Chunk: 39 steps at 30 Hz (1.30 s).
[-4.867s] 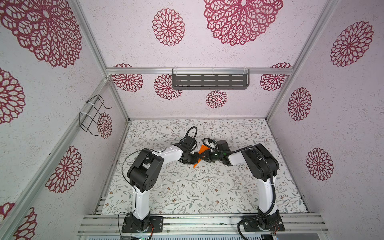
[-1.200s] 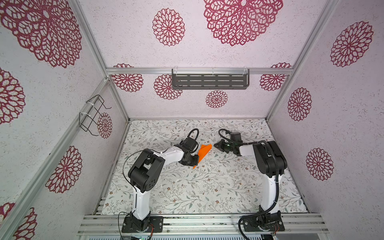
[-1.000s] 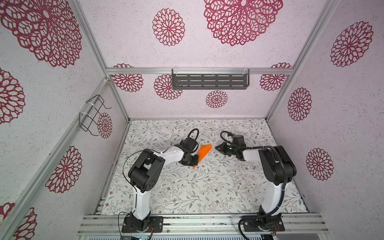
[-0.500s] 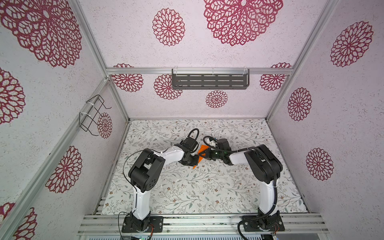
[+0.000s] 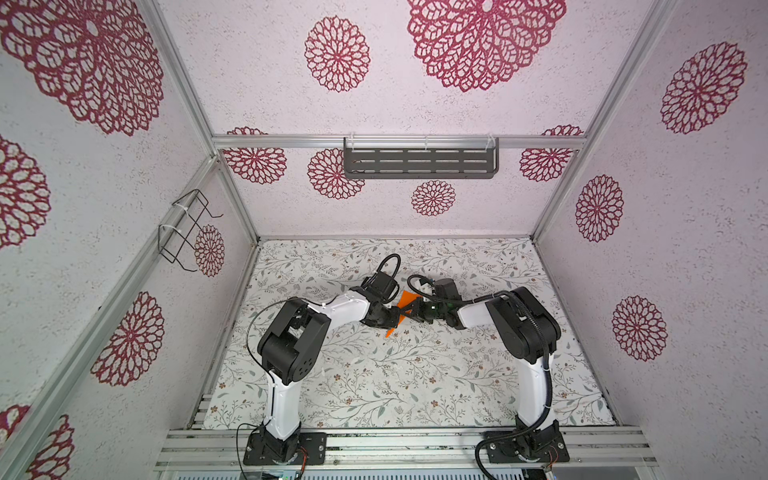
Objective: Fold a paper plane with a square sheet of paper (pick it up from the middle)
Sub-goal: 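Reach the right gripper back and pinch the plane's wing near the left gripper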
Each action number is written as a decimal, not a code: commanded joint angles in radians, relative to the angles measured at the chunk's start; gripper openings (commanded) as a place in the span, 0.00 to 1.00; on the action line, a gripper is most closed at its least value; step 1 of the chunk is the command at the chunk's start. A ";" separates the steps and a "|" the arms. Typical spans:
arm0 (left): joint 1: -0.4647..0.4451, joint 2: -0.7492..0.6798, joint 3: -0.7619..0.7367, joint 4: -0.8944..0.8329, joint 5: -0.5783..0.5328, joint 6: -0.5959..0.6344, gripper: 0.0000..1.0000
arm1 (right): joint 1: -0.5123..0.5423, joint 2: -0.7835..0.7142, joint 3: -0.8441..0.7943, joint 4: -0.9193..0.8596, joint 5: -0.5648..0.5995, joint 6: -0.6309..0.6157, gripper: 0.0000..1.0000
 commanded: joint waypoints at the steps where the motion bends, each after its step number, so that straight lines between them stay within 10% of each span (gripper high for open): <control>1: -0.023 -0.007 0.022 0.058 -0.032 0.034 0.08 | -0.007 0.038 -0.005 -0.011 0.003 0.018 0.08; 39: -0.117 -0.085 -0.169 -0.145 -0.136 -0.009 0.05 | -0.023 0.099 0.025 -0.081 0.017 0.053 0.08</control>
